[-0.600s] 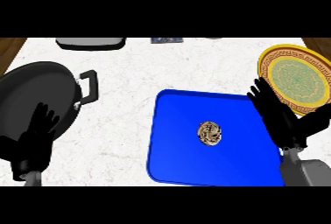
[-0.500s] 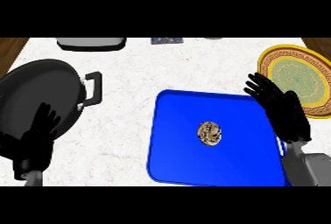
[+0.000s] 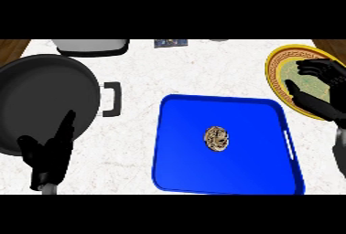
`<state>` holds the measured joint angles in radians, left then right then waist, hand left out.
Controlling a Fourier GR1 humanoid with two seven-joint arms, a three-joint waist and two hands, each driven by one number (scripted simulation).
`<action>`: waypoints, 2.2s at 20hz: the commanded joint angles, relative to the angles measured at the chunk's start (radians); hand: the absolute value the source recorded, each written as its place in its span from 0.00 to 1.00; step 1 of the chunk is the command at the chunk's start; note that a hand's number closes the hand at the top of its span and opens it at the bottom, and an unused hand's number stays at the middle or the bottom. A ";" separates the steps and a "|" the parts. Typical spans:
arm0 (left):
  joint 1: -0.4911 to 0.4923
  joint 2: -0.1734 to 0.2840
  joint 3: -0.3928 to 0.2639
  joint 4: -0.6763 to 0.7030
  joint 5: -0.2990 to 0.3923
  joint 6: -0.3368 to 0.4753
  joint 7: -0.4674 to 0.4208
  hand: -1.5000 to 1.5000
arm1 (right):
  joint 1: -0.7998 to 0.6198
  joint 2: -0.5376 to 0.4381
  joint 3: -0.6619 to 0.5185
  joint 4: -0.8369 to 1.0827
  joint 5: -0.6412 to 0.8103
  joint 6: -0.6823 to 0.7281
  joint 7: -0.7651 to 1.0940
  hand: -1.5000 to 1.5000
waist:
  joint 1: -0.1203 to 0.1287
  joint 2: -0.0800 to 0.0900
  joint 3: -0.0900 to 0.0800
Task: Pick the cupcake from the tray and place it in the plate
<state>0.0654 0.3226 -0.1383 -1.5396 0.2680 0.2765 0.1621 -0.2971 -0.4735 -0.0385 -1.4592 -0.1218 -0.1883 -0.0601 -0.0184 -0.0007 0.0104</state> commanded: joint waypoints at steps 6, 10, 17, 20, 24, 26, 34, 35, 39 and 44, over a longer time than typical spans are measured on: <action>0.011 -0.066 -0.113 -0.034 -0.004 -0.064 0.075 0.50 | 0.170 0.052 -0.022 -0.062 0.045 -0.024 -0.228 0.00 | 0.011 -0.002 -0.010; -0.054 -0.069 -0.075 0.079 -0.008 -0.069 0.052 0.50 | 0.164 -0.071 0.071 -0.102 0.139 0.061 -0.058 0.00 | -0.002 0.001 -0.013; -0.017 -0.055 -0.070 0.061 0.004 -0.112 0.042 0.50 | 0.121 -0.210 0.217 -0.223 0.245 0.222 0.218 0.00 | 0.014 -0.001 -0.014; -0.004 -0.069 -0.073 0.074 0.001 -0.128 0.004 0.50 | 0.105 -0.231 0.252 -0.283 0.284 0.256 0.335 0.00 | 0.015 -0.001 -0.014; -0.037 -0.085 -0.073 0.116 -0.030 -0.112 0.002 0.50 | 0.056 -0.171 0.351 -0.354 0.360 0.264 0.515 0.00 | 0.017 0.001 -0.013; -0.059 -0.099 -0.078 0.097 -0.031 -0.097 0.042 0.50 | 0.077 -0.091 0.426 -0.347 0.441 0.209 0.536 0.00 | 0.018 0.002 -0.012; 0.015 -0.064 -0.034 0.064 0.004 -0.169 0.018 0.50 | 0.046 -0.020 0.484 -0.315 0.528 0.260 0.688 0.00 | 0.023 0.000 -0.011; -0.093 -0.093 -0.042 0.101 -0.030 -0.124 0.068 0.50 | 0.045 -0.007 0.493 -0.324 0.528 0.274 0.683 0.00 | 0.014 0.001 -0.011; -0.020 -0.099 -0.034 0.144 -0.033 -0.161 -0.024 0.50 | 0.031 0.076 0.524 -0.228 0.554 0.259 0.662 0.00 | 0.022 0.003 -0.011; -0.012 -0.129 -0.053 0.111 -0.062 -0.135 -0.001 0.50 | 0.020 0.135 0.551 -0.225 0.608 0.262 0.704 0.00 | 0.020 0.001 -0.011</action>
<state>0.0299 0.2456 -0.1503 -1.4967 0.1939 0.1717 0.1629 -0.2713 -0.3800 0.4869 -1.6896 0.4522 0.0662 0.6118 0.0080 -0.0098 0.0152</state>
